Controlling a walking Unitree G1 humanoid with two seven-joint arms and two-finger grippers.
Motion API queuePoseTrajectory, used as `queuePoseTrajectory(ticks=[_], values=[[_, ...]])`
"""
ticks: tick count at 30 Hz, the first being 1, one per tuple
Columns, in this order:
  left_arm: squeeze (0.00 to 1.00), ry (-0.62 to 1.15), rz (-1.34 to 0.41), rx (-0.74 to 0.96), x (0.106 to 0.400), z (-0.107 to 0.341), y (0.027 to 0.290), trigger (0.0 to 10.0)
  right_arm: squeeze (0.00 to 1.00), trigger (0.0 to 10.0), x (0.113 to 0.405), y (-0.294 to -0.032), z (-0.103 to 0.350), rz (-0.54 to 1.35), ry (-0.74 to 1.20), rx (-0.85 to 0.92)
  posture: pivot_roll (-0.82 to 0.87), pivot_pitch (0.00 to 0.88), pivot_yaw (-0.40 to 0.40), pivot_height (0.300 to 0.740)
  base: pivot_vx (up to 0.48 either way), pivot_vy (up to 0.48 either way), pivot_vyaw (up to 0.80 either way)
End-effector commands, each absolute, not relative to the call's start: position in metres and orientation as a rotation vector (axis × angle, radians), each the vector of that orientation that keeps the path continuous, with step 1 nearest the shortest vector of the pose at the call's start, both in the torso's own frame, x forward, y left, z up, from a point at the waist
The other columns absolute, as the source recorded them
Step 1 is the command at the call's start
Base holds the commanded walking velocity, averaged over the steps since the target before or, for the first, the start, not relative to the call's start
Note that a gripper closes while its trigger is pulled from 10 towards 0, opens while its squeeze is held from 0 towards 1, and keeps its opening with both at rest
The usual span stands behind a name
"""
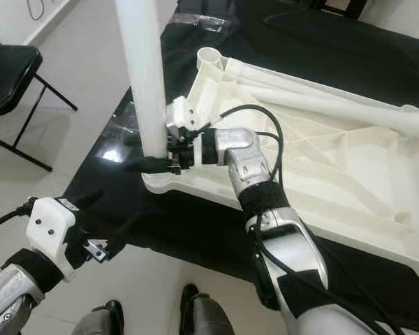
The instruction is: Building children table
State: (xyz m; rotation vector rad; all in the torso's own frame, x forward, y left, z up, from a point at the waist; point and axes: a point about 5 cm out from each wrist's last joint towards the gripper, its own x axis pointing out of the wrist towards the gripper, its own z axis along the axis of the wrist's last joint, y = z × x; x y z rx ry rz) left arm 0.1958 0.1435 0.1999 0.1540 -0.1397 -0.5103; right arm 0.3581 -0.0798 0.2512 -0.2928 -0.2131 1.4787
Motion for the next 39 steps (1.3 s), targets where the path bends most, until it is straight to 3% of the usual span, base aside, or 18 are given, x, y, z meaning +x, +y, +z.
queuePoseTrajectory(ticks=[1, 3, 11, 14, 16, 24, 25, 26, 28, 29, 30, 31, 37, 38, 39], values=[[0.0, -0.122, -0.535, 0.144, 0.192, 0.196, 0.141, 0.0, 0.0, 0.0, 0.361, -0.095, 0.229, 1.332, -0.14, -0.263, 0.15, 0.3, -0.162, 0.74, 0.0, 0.0, 0.0], [0.0, -0.127, -0.542, 0.129, 0.191, 0.196, 0.139, 0.0, 0.0, 0.0, 0.362, -0.103, 0.209, 1.156, -0.085, -0.255, 0.14, 0.301, -0.169, 0.74, 0.0, 0.0, 0.0], [0.0, -0.128, -0.541, 0.128, 0.19, 0.196, 0.14, 0.0, 0.0, 0.0, 0.352, -0.103, 0.185, 1.06, -0.043, -0.227, 0.14, 0.305, -0.171, 0.74, 0.0, 0.0, 0.0], [0.0, -0.159, -0.524, 0.139, 0.193, 0.202, 0.143, 0.0, 0.0, 0.0, 0.325, -0.087, 0.154, 0.612, 0.068, -0.162, 0.14, 0.296, -0.162, 0.74, 0.0, 0.0, 0.0], [0.0, -0.174, -0.509, 0.147, 0.195, 0.205, 0.145, 0.0, 0.0, 0.0, 0.322, -0.086, 0.152, 0.485, 0.099, -0.163, 0.15, 0.292, -0.157, 0.74, 0.0, 0.0, 0.0], [0.0, -0.16, -0.44, 0.173, 0.197, 0.203, 0.159, 0.0, 0.0, 0.0, 0.333, -0.088, 0.161, 0.422, 0.096, -0.15, 0.15, 0.291, -0.154, 0.74, 0.0, 0.0, 0.0], [0.0, -0.157, -0.44, 0.171, 0.196, 0.203, 0.158, 0.0, 0.0, 8.9, 0.336, -0.089, 0.165, 0.43, 0.082, -0.152, 0.15, 0.291, -0.154, 0.74, 0.0, 0.0, 0.0], [0.0, -0.156, -0.441, 0.169, 0.196, 0.202, 0.158, 0.0, 0.0, 10.0, 0.339, -0.089, 0.17, 0.448, 0.064, -0.136, 0.15, 0.291, -0.154, 0.74, 0.0, 0.0, 0.0], [0.0, -0.136, -0.463, 0.169, 0.196, 0.2, 0.156, 0.0, 0.0, 10.0, 0.342, -0.086, 0.185, 0.495, 0.015, -0.087, 0.15, 0.289, -0.149, 0.74, 0.0, 0.0, 0.0], [0.0, -0.124, -0.483, 0.183, 0.196, 0.198, 0.154, 10.0, 0.52, 10.0, 0.343, -0.084, 0.195, 0.549, -0.027, -0.085, 0.15, 0.285, -0.15, 0.74, 0.0, 0.0, 0.0], [0.0, -0.124, -0.483, 0.183, 0.196, 0.198, 0.154, 10.0, 0.52, 10.0, 0.343, -0.084, 0.195, 0.549, -0.027, -0.085, 0.15, 0.285, -0.15, 0.74, 0.0, 0.0, 0.0], [0.0, -0.116, -0.5, 0.194, 0.196, 0.197, 0.152, 10.0, 1.0, 10.0, 0.343, -0.081, 0.208, 0.657, -0.093, -0.102, 0.16, 0.282, -0.151, 0.74, 0.0, 0.0, 0.0], [0.0, -0.132, -0.48, 0.202, 0.201, 0.2, 0.153, 10.0, 1.0, 10.0, 0.35, -0.092, 0.23, 0.837, -0.177, -0.07, 0.16, 0.28, -0.154, 0.74, 0.0, 0.0, 0.0], [0.0, -0.135, -0.472, 0.206, 0.202, 0.201, 0.155, 10.0, 0.47, 10.0, 0.352, -0.095, 0.234, 0.875, -0.194, -0.081, 0.17, 0.279, -0.157, 0.74, 0.0, 0.0, 0.0], [0.0, -0.135, -0.472, 0.206, 0.202, 0.201, 0.155, 10.0, 0.47, 10.0, 0.352, -0.095, 0.234, 0.875, -0.194, -0.081, 0.17, 0.279, -0.157, 0.74, 0.0, 0.0, 0.0]])
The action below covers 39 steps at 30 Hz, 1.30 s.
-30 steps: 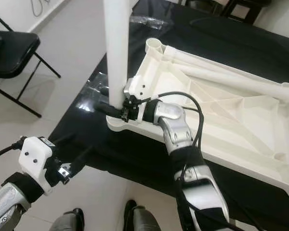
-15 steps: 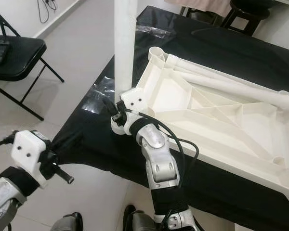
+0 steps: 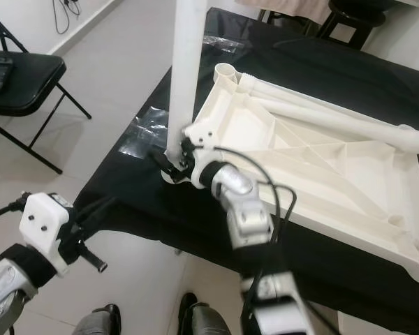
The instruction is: Building children table
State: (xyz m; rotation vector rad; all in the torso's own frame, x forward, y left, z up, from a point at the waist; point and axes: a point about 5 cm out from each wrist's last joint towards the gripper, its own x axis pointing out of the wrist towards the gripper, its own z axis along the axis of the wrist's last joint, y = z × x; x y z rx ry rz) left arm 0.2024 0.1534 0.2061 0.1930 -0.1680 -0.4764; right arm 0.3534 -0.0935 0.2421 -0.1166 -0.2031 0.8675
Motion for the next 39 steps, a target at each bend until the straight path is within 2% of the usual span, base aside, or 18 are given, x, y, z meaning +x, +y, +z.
queuePoseTrajectory(ticks=[1, 8, 16, 17, 19, 20, 21, 23, 24, 25, 34, 36, 38, 39], values=[[0.0, -0.138, -0.465, 0.211, 0.202, 0.202, 0.156, 10.0, 0.0, 10.0, 0.354, -0.097, 0.238, 0.938, -0.207, -0.107, 0.17, 0.277, -0.158, 0.74, 0.0, 0.0, 0.0], [0.0, -0.142, -0.454, 0.229, 0.204, 0.203, 0.158, 10.0, 0.0, 10.0, 0.359, -0.095, 0.251, 1.191, -0.217, -0.221, 0.18, 0.276, -0.155, 0.74, 0.0, 0.0, 0.0], [0.0, -0.15, -0.452, 0.231, 0.204, 0.203, 0.156, 10.0, 0.0, 10.0, 0.367, -0.091, 0.259, 1.313, -0.206, -0.222, 0.17, 0.277, -0.163, 0.74, 0.0, 0.0, 0.0], [0.0, -0.164, -0.462, 0.222, 0.203, 0.205, 0.156, 0.0, 0.0, 10.0, 0.368, -0.091, 0.259, 1.332, -0.209, -0.22, 0.17, 0.278, -0.162, 0.74, 0.0, 0.0, 0.0], [0.0, -0.167, -0.462, 0.213, 0.204, 0.205, 0.156, 0.0, 0.0, 10.0, 0.369, -0.089, 0.261, 1.362, -0.205, -0.222, 0.18, 0.281, -0.162, 0.74, 0.0, 0.0, 0.0], [0.0, -0.168, -0.458, 0.206, 0.205, 0.206, 0.156, 0.0, 0.0, 4.7, 0.37, -0.087, 0.262, 1.405, -0.198, -0.226, 0.18, 0.282, -0.162, 0.74, 0.0, 0.0, 0.0], [0.0, -0.165, -0.454, 0.207, 0.205, 0.206, 0.156, 0.0, 0.0, 0.0, 0.37, -0.086, 0.262, 1.418, -0.191, -0.216, 0.18, 0.284, -0.162, 0.74, 0.0, 0.0, 0.0], [0.0, -0.163, -0.453, 0.211, 0.205, 0.205, 0.156, 0.0, 0.0, 0.0, 0.371, -0.086, 0.261, 1.433, -0.184, -0.207, 0.18, 0.284, -0.162, 0.74, 0.0, 0.0, 0.0], [0.0, -0.137, -0.457, 0.219, 0.204, 0.203, 0.156, 9.1, 0.0, 0.0, 0.369, -0.088, 0.258, 1.454, -0.179, -0.201, 0.17, 0.288, -0.161, 0.74, 0.0, 0.0, 0.0], [0.0, -0.13, -0.458, 0.221, 0.204, 0.202, 0.156, 10.0, 0.0, 0.0, 0.369, -0.089, 0.257, 1.457, -0.178, -0.202, 0.17, 0.288, -0.161, 0.74, 0.0, 0.0, 0.0], [0.0, -0.131, -0.463, 0.226, 0.202, 0.201, 0.154, 10.0, 0.0, 0.0, 0.368, -0.101, 0.243, 1.422, -0.153, -0.185, 0.15, 0.299, -0.157, 0.74, 0.0, 0.0, 0.0], [0.0, -0.125, -0.467, 0.227, 0.2, 0.2, 0.154, 10.0, 0.0, 0.0, 0.369, -0.101, 0.227, 1.278, -0.125, -0.19, 0.14, 0.305, -0.168, 0.74, 0.0, 0.0, 0.0], [0.0, -0.115, -0.462, 0.228, 0.198, 0.198, 0.156, 10.0, 0.0, 0.0, 0.367, -0.096, 0.204, 1.033, -0.092, -0.121, 0.14, 0.309, -0.169, 0.74, 0.0, 0.0, 0.0], [0.0, -0.115, -0.462, 0.228, 0.198, 0.198, 0.156, 10.0, 0.0, 0.0, 0.367, -0.096, 0.204, 1.033, -0.092, -0.121, 0.14, 0.309, -0.169, 0.74, 0.0, 0.0, 0.0]])
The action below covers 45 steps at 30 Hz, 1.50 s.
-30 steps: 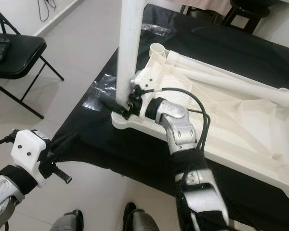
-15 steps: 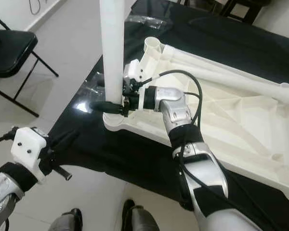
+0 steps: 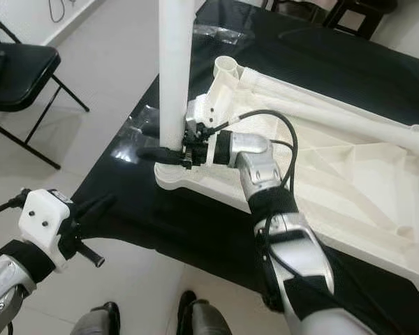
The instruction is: Building children table
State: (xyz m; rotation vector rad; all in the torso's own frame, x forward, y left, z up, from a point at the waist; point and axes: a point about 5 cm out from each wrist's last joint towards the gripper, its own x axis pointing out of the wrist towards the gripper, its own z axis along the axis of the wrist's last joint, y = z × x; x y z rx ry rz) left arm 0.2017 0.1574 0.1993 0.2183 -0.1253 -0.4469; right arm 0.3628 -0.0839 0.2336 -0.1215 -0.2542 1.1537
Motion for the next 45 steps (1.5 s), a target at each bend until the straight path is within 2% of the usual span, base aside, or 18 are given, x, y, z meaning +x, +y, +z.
queuePoseTrajectory(ticks=[1, 2, 3, 6, 14, 15, 16, 17, 18, 24, 25, 26, 32, 38, 39, 40, 41, 45], values=[[0.0, -0.108, -0.46, 0.228, 0.198, 0.197, 0.158, 10.0, 0.0, 0.0, 0.366, -0.092, 0.184, 0.799, -0.018, -0.065, 0.13, 0.312, -0.158, 0.74, 0.0, 0.0, 0.0], [0.0, -0.108, -0.46, 0.228, 0.198, 0.197, 0.158, 10.0, 0.0, 0.0, 0.366, -0.092, 0.184, 0.799, -0.018, -0.065, 0.13, 0.312, -0.158, 0.74, 0.0, 0.0, 0.0], [0.0, -0.102, -0.463, 0.233, 0.199, 0.196, 0.158, 10.0, 0.0, 0.0, 0.354, -0.088, 0.16, 0.641, 0.074, -0.061, 0.14, 0.316, -0.149, 0.74, 0.0, 0.0, 0.0], [0.0, -0.106, -0.475, 0.233, 0.201, 0.198, 0.157, 10.0, 0.0, 0.0, 0.338, -0.084, 0.142, 0.471, 0.132, -0.087, 0.14, 0.299, -0.135, 0.74, 0.0, 0.0, 0.0], [0.0, -0.108, -0.491, 0.239, 0.207, 0.197, 0.155, 10.0, 0.0, 0.0, 0.343, -0.063, 0.156, 0.551, 0.077, -0.099, 0.14, 0.273, -0.131, 0.74, 0.0, 0.0, 0.0], [0.0, -0.109, -0.489, 0.239, 0.207, 0.197, 0.155, 10.0, 0.0, 3.3, 0.345, -0.062, 0.161, 0.564, 0.068, -0.108, 0.15, 0.27, -0.13, 0.74, 0.0, 0.0, 0.0], [0.0, -0.109, -0.489, 0.239, 0.207, 0.197, 0.155, 10.0, 0.0, 3.3, 0.345, -0.062, 0.161, 0.564, 0.068, -0.108, 0.15, 0.27, -0.13, 0.74, 0.0, 0.0, 0.0], [0.0, -0.107, -0.484, 0.242, 0.206, 0.196, 0.157, 10.0, 0.0, 10.0, 0.344, -0.056, 0.171, 0.634, 0.042, -0.082, 0.15, 0.27, -0.13, 0.74, 0.0, 0.0, 0.0], [0.0, -0.105, -0.484, 0.245, 0.206, 0.196, 0.157, 10.0, 1.0, 10.0, 0.343, -0.052, 0.178, 0.684, 0.009, -0.054, 0.16, 0.266, -0.121, 0.74, 0.0, 0.0, 0.0], [0.0, -0.11, -0.49, 0.245, 0.207, 0.197, 0.155, 10.0, 1.0, 10.0, 0.332, -0.041, 0.206, 0.918, -0.1, 0.051, 0.17, 0.264, -0.12, 0.74, 0.0, 0.0, 0.0], [0.0, -0.11, -0.491, 0.245, 0.207, 0.197, 0.155, 10.0, 0.92, 10.0, 0.337, -0.045, 0.213, 0.96, -0.13, 0.05, 0.17, 0.268, -0.125, 0.74, 0.0, 0.0, 0.0], [0.0, -0.11, -0.492, 0.243, 0.207, 0.197, 0.154, 10.0, 0.0, 10.0, 0.342, -0.05, 0.222, 1.015, -0.171, 0.024, 0.17, 0.271, -0.128, 0.74, 0.0, 0.0, 0.0], [0.0, -0.107, -0.493, 0.235, 0.205, 0.196, 0.152, 10.0, 0.0, 10.0, 0.356, -0.06, 0.239, 1.113, -0.216, -0.03, 0.17, 0.277, -0.133, 0.74, 0.0, 0.0, 0.0], [0.0, -0.102, -0.473, 0.236, 0.199, 0.198, 0.154, 10.0, 0.0, 10.0, 0.361, -0.059, 0.255, 1.367, -0.235, -0.077, 0.21, 0.316, -0.147, 0.74, 0.0, 0.0, 0.0], [0.0, -0.098, -0.465, 0.237, 0.197, 0.198, 0.155, 10.0, 0.0, 1.1, 0.363, -0.059, 0.259, 1.41, -0.237, -0.065, 0.22, 0.323, -0.148, 0.74, 0.0, 0.0, 0.0], [0.0, -0.098, -0.465, 0.237, 0.197, 0.198, 0.155, 10.0, 0.0, 1.1, 0.363, -0.059, 0.259, 1.41, -0.237, -0.065, 0.22, 0.323, -0.148, 0.74, 0.0, 0.0, 0.0], [0.0, -0.093, -0.46, 0.238, 0.195, 0.198, 0.156, 10.0, 0.0, 0.0, 0.364, -0.059, 0.262, 1.437, -0.237, -0.053, 0.23, 0.328, -0.148, 0.74, 0.0, 0.0, 0.0], [0.0, -0.074, -0.452, 0.24, 0.189, 0.196, 0.158, 10.0, 0.0, 0.0, 0.367, -0.061, 0.267, 1.516, -0.217, -0.055, 0.24, 0.343, -0.144, 0.74, 0.0, 0.0, 0.0]])
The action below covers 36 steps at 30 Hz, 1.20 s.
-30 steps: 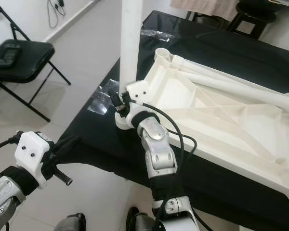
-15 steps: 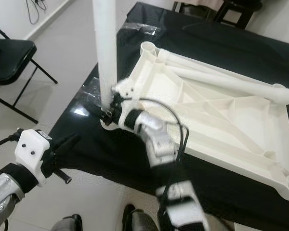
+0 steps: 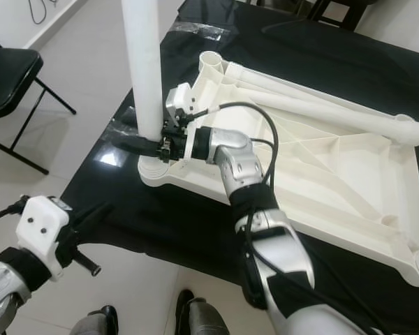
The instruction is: Building children table
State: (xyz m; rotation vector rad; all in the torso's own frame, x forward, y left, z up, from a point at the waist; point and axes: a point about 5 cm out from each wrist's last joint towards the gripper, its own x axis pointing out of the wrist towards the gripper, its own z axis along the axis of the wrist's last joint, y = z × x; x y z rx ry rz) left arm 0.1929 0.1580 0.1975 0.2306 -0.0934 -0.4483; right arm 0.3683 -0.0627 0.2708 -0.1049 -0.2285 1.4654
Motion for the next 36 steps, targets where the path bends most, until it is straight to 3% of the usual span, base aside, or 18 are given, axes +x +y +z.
queuePoseTrajectory(ticks=[1, 6, 10, 12, 13, 14, 15, 16, 18, 23, 28, 29, 31, 32, 36], values=[[0.0, -0.074, -0.452, 0.24, 0.189, 0.196, 0.158, 10.0, 0.0, 0.0, 0.367, -0.061, 0.267, 1.516, -0.217, -0.055, 0.24, 0.343, -0.144, 0.74, 0.0, 0.0, 0.0], [0.0, -0.066, -0.45, 0.24, 0.187, 0.196, 0.159, 10.0, 0.0, 0.0, 0.37, -0.066, 0.267, 1.523, -0.203, -0.062, 0.24, 0.345, -0.142, 0.74, 0.0, 0.0, 0.0], [0.0, -0.064, -0.453, 0.239, 0.188, 0.196, 0.159, 10.0, 0.0, 0.0, 0.372, -0.079, 0.253, 1.427, -0.17, -0.19, 0.21, 0.347, -0.15, 0.74, 0.0, 0.0, 0.0], [0.0, -0.063, -0.456, 0.235, 0.188, 0.195, 0.159, 10.0, 0.0, 0.0, 0.377, -0.091, 0.233, 1.174, -0.061, -0.228, 0.19, 0.348, -0.158, 0.74, 0.0, 0.0, 0.0], [0.0, -0.06, -0.457, 0.234, 0.188, 0.194, 0.159, 10.0, 0.0, 0.0, 0.377, -0.094, 0.211, 0.907, 0.023, -0.248, 0.18, 0.351, -0.16, 0.74, 0.0, 0.0, 0.0], [0.0, -0.06, -0.457, 0.234, 0.188, 0.194, 0.159, 10.0, 0.0, 0.0, 0.377, -0.094, 0.211, 0.907, 0.023, -0.248, 0.18, 0.351, -0.16, 0.74, 0.0, 0.0, 0.0], [0.0, -0.058, -0.458, 0.232, 0.188, 0.194, 0.159, 10.0, 0.0, 0.0, 0.362, -0.101, 0.189, 0.599, 0.08, -0.189, 0.18, 0.361, -0.155, 0.74, 0.0, 0.0, 0.0], [0.0, -0.058, -0.458, 0.232, 0.188, 0.194, 0.159, 10.0, 0.0, 0.0, 0.362, -0.101, 0.189, 0.599, 0.08, -0.189, 0.18, 0.361, -0.155, 0.74, 0.0, 0.0, 0.0], [0.0, -0.052, -0.474, 0.226, 0.19, 0.193, 0.159, 10.0, 0.0, 0.0, 0.32, -0.101, 0.163, 0.408, 0.193, -0.117, 0.13, 0.354, -0.137, 0.74, 0.0, 0.0, 0.0], [0.0, -0.067, -0.526, 0.223, 0.196, 0.192, 0.146, 10.0, 0.0, 0.0, 0.32, -0.07, 0.164, 0.486, 0.159, -0.085, 0.15, 0.334, -0.133, 0.74, 0.0, 0.0, 0.0], [0.0, -0.079, -0.516, 0.222, 0.197, 0.195, 0.146, 10.0, 0.0, 0.0, 0.331, -0.062, 0.171, 0.485, 0.134, -0.084, 0.16, 0.32, -0.132, 0.74, 0.0, 0.0, 0.0], [0.0, -0.08, -0.502, 0.229, 0.198, 0.195, 0.15, 10.0, 0.0, 10.0, 0.337, -0.059, 0.177, 0.472, 0.116, -0.085, 0.16, 0.313, -0.133, 0.74, 0.0, 0.0, 0.0], [0.0, -0.084, -0.483, 0.238, 0.199, 0.196, 0.154, 10.0, 0.0, 10.0, 0.342, -0.056, 0.192, 0.476, 0.084, -0.069, 0.17, 0.306, -0.13, 0.74, 0.0, 0.0, 0.0], [0.0, -0.085, -0.483, 0.24, 0.2, 0.196, 0.154, 10.0, 1.0, 10.0, 0.341, -0.056, 0.199, 0.488, 0.067, -0.042, 0.17, 0.302, -0.131, 0.74, 0.0, 0.0, 0.0], [0.0, -0.091, -0.492, 0.236, 0.202, 0.196, 0.151, 10.0, 1.0, 10.0, 0.346, -0.055, 0.229, 0.623, -0.072, 0.048, 0.17, 0.296, -0.131, 0.74, 0.0, 0.0, 0.0]])
